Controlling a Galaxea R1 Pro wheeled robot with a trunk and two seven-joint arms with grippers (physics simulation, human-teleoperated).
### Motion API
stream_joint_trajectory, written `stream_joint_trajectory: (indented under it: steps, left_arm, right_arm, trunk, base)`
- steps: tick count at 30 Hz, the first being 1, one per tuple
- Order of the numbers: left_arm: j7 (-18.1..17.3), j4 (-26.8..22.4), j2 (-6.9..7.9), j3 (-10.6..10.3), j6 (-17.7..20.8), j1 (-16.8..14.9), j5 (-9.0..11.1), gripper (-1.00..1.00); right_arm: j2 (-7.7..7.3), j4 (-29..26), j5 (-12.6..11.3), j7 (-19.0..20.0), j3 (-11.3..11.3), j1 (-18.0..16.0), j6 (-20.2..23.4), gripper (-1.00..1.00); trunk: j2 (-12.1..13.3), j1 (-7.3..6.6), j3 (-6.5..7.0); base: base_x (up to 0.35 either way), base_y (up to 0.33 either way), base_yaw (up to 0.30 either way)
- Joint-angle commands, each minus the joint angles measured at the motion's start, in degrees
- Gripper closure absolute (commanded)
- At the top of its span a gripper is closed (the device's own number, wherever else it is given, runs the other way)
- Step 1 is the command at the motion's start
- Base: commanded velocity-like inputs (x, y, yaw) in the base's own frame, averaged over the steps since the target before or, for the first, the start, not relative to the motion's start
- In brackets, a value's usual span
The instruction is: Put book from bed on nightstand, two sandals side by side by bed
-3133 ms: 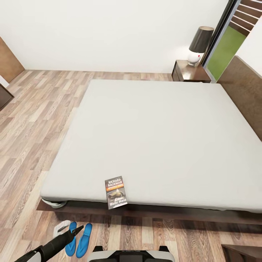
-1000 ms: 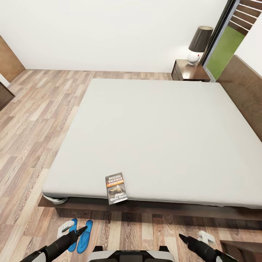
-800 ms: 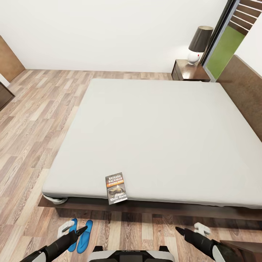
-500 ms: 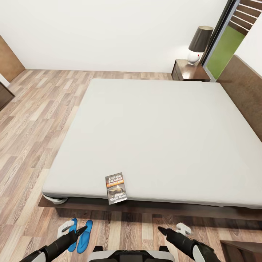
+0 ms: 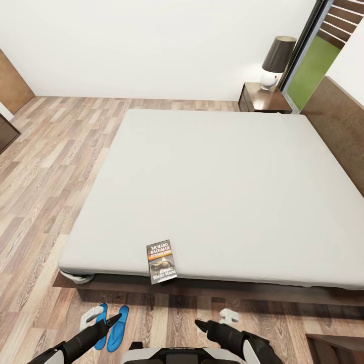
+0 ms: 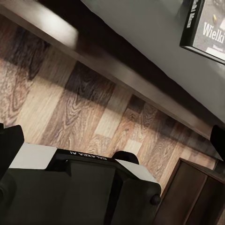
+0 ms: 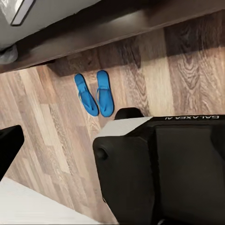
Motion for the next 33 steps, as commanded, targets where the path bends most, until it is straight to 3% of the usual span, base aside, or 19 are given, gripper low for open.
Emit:
stream_joint_trajectory:
  steps: [1,8,15,18,21,23,25,29,33]
  left_arm:
    - [-0.17,0.01,0.04,-0.46,0.09,-0.03,0.55,-1.00]
    - [-0.20,0.01,0.08,-0.40,0.08,-0.03,0.55,-1.00]
    - [-0.18,0.01,0.08,-0.39,0.08,-0.03,0.55,-1.00]
    - [-0.18,0.01,0.08,-0.39,0.08,-0.03,0.55,-1.00]
    - [-0.17,0.01,0.08,-0.39,0.08,-0.03,0.55,-1.00]
    - [-0.13,0.01,0.04,-0.44,0.08,-0.03,0.55,-1.00]
    - [-0.11,0.01,0.01,-0.46,0.08,-0.03,0.55,-1.00]
    - [-0.03,0.01,-0.04,-0.48,0.08,-0.03,0.55,-1.00]
    - [-0.01,0.01,-0.08,-0.48,0.08,-0.03,0.55,-1.00]
  right_arm:
    - [0.09,-0.07,-0.51,0.15,0.21,-0.01,0.52,-1.00]
    - [2.38,-0.21,-0.78,0.25,1.89,-0.02,0.43,-1.00]
    - [3.05,-1.71,-0.91,0.23,3.56,-0.01,-0.42,-1.00]
    - [3.14,-1.92,-2.51,0.24,4.18,-0.01,-2.31,-1.00]
    - [3.24,-2.00,-6.86,0.23,4.38,-0.01,-6.25,-1.00]
    - [3.27,-1.96,-11.65,0.17,4.48,-0.03,-10.38,-1.00]
    - [3.28,-1.89,-14.58,0.07,4.48,-0.14,-12.95,-1.00]
    - [3.29,-1.71,-20.63,-0.02,4.52,-0.27,-15.74,-1.00]
    - [3.36,-1.77,-23.24,0.26,4.60,-0.27,-15.73,-1.00]
  trunk:
    - [-0.09,0.03,-0.07]
    - [-0.09,0.03,-0.07]
    - [-0.09,0.03,-0.07]
    - [-0.09,0.03,-0.07]
    - [-0.09,0.03,-0.07]
    - [-0.09,0.03,-0.07]
    - [-0.09,0.03,-0.07]
    - [-0.09,0.03,-0.07]
    - [-0.09,0.03,-0.07]
  base:
    - [0.000,0.000,0.000]
    - [0.000,0.000,0.000]
    - [0.000,0.000,0.000]
    - [0.000,0.000,0.000]
    - [0.000,0.000,0.000]
    - [0.000,0.000,0.000]
    - [0.000,0.000,0.000]
    - [0.000,0.000,0.000]
    - [0.000,0.000,0.000]
